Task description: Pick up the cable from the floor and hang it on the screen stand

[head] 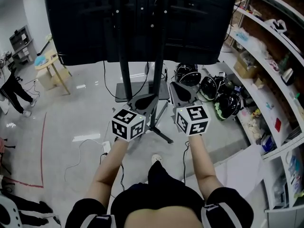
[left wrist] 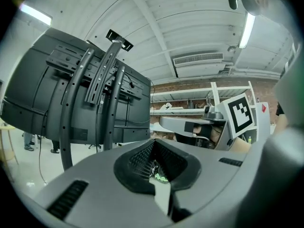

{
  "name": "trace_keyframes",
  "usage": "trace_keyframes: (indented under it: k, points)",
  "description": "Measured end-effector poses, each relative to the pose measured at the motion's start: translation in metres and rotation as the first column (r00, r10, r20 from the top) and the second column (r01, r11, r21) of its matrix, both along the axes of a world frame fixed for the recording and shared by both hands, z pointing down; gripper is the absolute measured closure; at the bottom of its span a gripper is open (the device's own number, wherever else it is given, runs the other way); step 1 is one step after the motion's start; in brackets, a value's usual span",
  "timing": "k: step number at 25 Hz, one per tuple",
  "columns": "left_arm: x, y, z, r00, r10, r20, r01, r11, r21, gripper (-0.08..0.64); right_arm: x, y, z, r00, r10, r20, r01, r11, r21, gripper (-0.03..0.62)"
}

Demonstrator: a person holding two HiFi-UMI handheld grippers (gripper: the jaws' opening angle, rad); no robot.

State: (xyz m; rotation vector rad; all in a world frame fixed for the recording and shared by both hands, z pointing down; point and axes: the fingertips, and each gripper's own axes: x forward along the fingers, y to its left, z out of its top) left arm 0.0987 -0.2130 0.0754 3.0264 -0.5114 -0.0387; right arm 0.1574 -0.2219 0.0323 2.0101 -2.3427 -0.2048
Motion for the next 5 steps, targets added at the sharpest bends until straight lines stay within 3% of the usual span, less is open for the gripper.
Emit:
trace_keyframes:
  k: [5]
  points:
    - [-0.0022,0.0079,0.0071,1.0,0.003,-0.009,-0.003,0.999,-0.033,0.552,-0.0042,0.0095,0.0049,1.0,-0.013,-0.009,0.013,1.0,-0.002,0.568]
